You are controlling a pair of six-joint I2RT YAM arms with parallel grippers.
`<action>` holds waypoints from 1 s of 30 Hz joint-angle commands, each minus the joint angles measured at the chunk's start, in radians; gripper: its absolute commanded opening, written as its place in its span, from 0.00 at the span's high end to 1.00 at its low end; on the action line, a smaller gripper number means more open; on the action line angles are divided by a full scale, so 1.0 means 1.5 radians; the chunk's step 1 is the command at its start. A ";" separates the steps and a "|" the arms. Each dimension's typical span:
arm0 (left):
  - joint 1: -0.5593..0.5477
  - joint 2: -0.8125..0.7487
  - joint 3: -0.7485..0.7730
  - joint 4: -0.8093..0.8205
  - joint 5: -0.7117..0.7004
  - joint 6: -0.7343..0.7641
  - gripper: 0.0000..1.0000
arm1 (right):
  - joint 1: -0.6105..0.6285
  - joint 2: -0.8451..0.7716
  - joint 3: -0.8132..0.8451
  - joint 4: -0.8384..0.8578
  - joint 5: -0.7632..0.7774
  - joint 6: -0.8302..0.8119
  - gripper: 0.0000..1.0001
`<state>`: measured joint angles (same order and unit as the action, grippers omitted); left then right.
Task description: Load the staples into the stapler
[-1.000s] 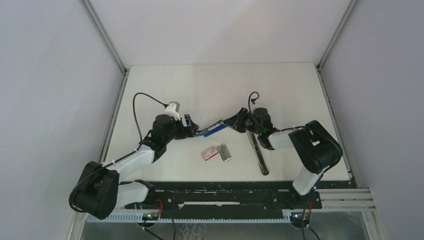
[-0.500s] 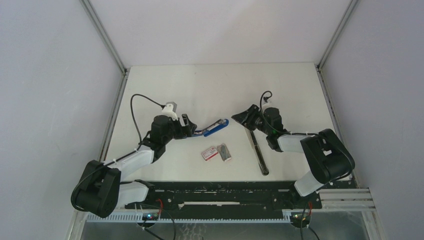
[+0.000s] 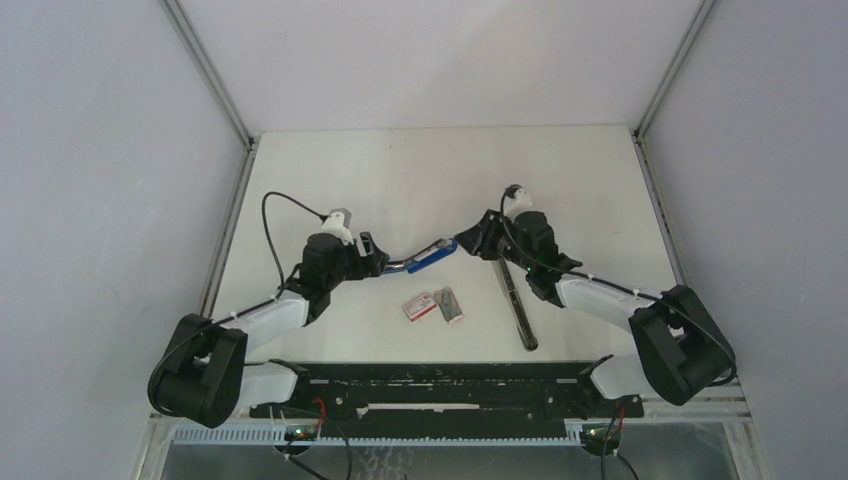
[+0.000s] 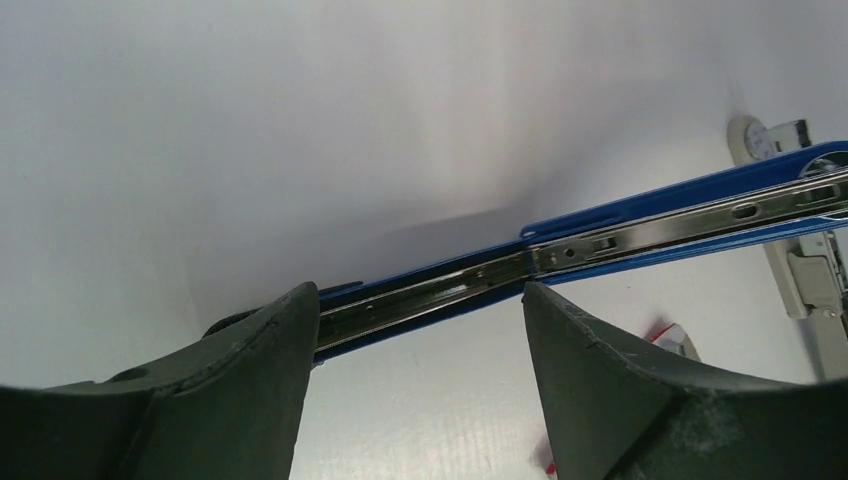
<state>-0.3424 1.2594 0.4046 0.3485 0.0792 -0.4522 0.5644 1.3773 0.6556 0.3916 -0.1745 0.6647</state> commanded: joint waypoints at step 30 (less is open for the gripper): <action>0.005 0.055 -0.058 0.137 0.142 0.072 0.17 | 0.076 0.071 0.152 -0.126 0.067 -0.171 0.49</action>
<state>-0.3149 1.3743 0.3229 0.5327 0.2558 -0.4137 0.6327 1.5265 0.7860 0.2230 -0.1154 0.5091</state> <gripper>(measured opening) 0.815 0.485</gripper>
